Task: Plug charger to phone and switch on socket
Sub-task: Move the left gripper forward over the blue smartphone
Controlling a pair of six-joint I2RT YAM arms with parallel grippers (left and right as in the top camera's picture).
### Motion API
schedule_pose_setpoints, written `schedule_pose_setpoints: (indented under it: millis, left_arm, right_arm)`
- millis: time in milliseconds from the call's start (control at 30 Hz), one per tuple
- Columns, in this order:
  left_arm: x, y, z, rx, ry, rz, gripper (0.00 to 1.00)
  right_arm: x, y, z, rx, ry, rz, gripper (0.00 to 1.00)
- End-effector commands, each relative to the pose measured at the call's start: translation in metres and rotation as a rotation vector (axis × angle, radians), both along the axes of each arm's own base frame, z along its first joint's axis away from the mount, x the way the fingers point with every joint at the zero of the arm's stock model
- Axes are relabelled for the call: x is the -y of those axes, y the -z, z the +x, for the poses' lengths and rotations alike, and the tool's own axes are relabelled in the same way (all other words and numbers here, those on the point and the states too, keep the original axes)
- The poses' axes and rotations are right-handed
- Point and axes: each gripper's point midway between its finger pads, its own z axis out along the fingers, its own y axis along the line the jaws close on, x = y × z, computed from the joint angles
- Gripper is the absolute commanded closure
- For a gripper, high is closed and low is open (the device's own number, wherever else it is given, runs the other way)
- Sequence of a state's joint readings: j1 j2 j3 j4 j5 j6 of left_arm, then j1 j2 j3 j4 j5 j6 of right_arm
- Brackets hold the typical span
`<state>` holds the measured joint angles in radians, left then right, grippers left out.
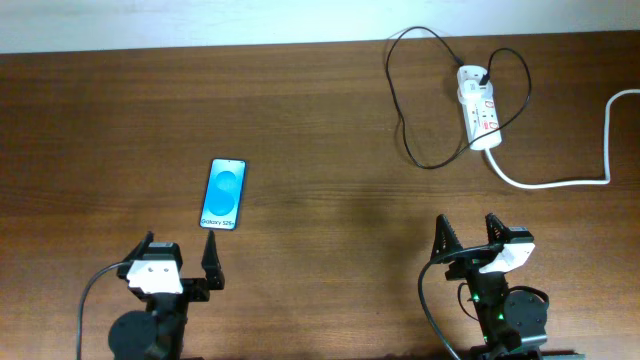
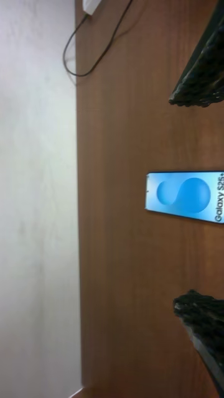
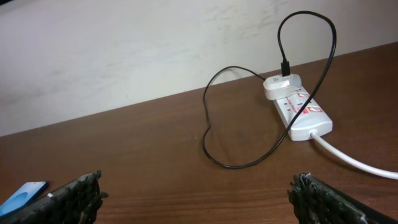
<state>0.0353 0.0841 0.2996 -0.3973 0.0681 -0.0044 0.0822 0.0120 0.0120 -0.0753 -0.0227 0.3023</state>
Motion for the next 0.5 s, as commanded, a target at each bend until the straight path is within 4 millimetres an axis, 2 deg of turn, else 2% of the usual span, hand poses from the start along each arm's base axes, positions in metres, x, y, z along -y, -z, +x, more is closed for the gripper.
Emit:
schedule_pose_setpoints:
  millis: [0,267,467]
  left_arm:
    - [0.003,-0.004,0.003,-0.023,0.011,-0.038,0.01]
    - [0.002,-0.010,0.009,-0.067,0.010,-0.039,0.01]
    - [0.002,0.005,0.008,-0.165,0.008,-0.043,0.01]
  right_arm:
    - [0.001,0.003,0.000,-0.004,0.005,-0.011,0.02]
    - [0.001,0.003,0.000,-0.004,0.006,-0.011,0.02]
    - [0.001,0.003,0.000,-0.004,0.005,-0.011,0.02]
